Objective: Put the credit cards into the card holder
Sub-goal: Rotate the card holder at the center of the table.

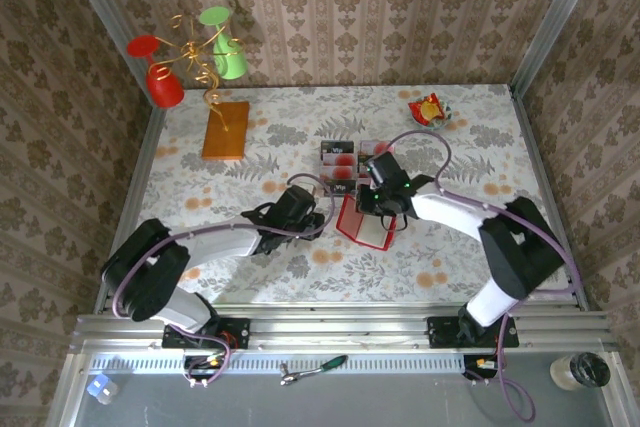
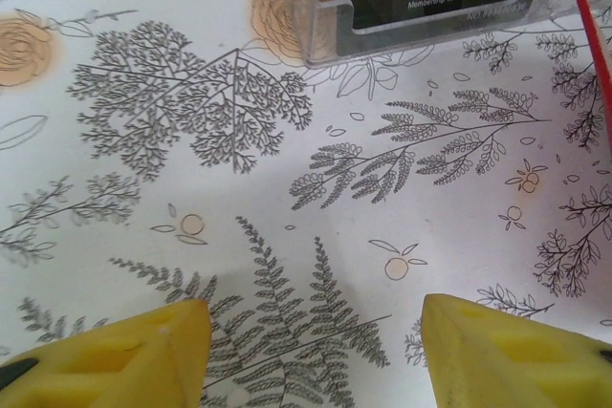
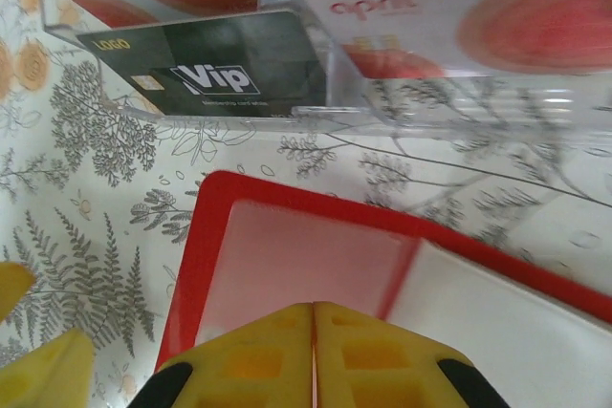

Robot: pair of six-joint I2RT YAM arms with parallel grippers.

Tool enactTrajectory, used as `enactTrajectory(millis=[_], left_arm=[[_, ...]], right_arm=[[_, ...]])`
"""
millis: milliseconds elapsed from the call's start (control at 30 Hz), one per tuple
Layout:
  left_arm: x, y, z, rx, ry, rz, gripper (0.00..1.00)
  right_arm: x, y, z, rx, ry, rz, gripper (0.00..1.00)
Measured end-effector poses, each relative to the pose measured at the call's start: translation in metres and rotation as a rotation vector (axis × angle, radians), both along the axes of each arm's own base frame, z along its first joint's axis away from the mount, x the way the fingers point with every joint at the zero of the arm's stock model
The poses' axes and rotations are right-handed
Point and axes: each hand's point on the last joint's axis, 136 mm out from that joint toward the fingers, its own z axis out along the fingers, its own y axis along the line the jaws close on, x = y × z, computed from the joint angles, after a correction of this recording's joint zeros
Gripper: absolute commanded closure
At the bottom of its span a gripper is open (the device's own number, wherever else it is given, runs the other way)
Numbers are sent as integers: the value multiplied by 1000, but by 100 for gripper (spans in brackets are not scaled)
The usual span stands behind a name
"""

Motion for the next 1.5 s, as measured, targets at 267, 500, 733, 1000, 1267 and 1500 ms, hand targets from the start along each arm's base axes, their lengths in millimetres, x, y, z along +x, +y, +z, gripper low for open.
enactTrajectory(millis=[267,500,733,1000,1267,1500], left_arm=[[5,13,26,-40,-64,41,37],[4,17,31,-51,-77,48,31],[1,15,18,-34,-56,36,22],[-5,10,2,-10,-23,16,22],[-4,9,3,-14,-26,15,22],[-4,8,3,-15,-27,15,22]], right_arm=[[-3,22,-37,-10,81,67,92],[-13,46,-39,16,83,132,92],[-14,50,-38,27,78,137,92],[-6,44,-19,58,39,108,92],[-17,24,-7,61,10,97,92],[-48,6,-30,28,71,97,93]])
